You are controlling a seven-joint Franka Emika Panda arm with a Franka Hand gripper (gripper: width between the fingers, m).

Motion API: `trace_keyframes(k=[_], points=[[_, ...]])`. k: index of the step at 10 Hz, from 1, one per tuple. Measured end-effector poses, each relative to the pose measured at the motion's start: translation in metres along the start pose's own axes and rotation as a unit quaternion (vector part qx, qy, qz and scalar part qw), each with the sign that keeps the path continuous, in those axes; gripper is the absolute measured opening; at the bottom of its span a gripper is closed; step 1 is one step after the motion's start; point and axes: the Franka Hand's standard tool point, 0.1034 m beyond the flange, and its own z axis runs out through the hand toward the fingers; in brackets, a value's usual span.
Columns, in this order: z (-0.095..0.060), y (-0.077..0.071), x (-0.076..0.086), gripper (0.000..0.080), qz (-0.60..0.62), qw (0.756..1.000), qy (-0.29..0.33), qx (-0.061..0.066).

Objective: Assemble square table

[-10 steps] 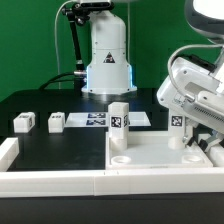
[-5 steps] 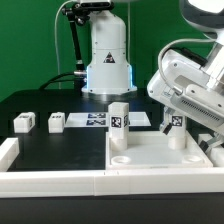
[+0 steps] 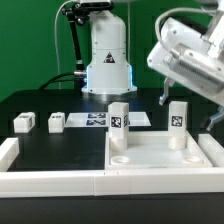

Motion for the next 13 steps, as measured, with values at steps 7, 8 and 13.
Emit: trace_keyframes(k=[7,8,13], points=[[-0.001,-0.018,0.003,0.0649,0.168,0.986,0.003,0.003],[-0.001,-0.018,0.003,0.0649,0.196,0.981,0.003,0.003],[0.000,-0.025,0.009,0.0649,0.542,0.840,0.001,0.025]])
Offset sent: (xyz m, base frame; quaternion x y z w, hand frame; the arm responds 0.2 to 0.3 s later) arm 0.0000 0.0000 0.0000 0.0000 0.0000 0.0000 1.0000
